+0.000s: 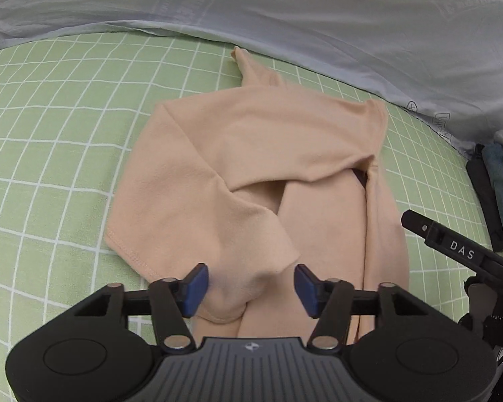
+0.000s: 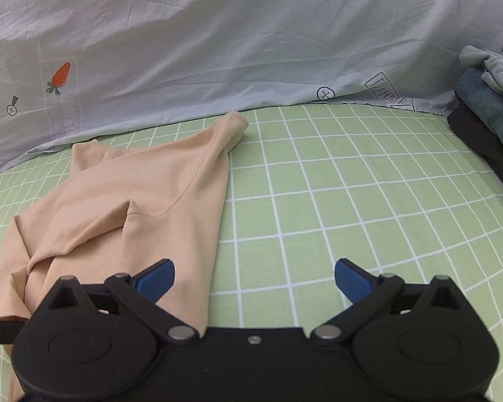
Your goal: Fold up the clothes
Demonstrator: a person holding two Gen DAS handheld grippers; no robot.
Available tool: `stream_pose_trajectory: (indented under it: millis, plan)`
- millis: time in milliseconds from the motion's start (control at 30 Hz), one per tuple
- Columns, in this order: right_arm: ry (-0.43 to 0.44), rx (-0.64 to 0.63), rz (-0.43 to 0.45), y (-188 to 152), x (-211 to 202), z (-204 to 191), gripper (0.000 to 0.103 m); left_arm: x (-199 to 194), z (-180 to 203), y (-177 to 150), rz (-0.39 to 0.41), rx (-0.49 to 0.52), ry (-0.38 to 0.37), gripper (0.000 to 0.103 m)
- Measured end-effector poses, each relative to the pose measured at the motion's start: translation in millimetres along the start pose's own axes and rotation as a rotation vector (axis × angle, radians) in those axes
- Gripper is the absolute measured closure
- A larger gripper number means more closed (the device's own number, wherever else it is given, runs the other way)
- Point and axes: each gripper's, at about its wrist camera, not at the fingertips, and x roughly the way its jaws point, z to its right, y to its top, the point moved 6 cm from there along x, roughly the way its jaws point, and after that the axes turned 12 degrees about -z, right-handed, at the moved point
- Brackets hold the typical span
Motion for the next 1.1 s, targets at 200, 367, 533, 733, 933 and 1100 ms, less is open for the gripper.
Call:
stream_pose_trajectory:
  millis: [200, 367, 533, 733, 933, 1100]
  plan:
    - [0.053, -0.030, 0.025, 0.2, -5.7, -21.6, 0.000, -15.5, -11.1, -11.7, 0.023, 0.000, 0.069, 0.012]
    - [0.136, -0.099, 0.066, 3.1, -16.3, -60.5, 0.000, -26.3, -47.0, -21.1, 0.041, -0.094, 0.114, 0.011]
    - [0.278, -0.138, 0.044, -0.9, -21.9, -105.4, 0.014, -24.3, -80.0, -28.6, 0.016, -0.177, 0.184, 0.011]
    - [0.402, -0.205, -0.029, -16.7, -23.8, -145.0, 0.041, -23.6, -93.6, -32.9, 0.005, -0.199, 0.179, 0.010]
    - [0.455, -0.189, -0.054, -33.4, -35.3, -146.9, 0.100, -33.0, -87.3, -36.2, 0.029, -0.168, 0.168, 0.010]
    - [0.459, -0.135, -0.052, -50.8, -56.6, -135.1, 0.100, -46.6, -73.2, -43.3, 0.054, -0.132, 0.141, 0.010]
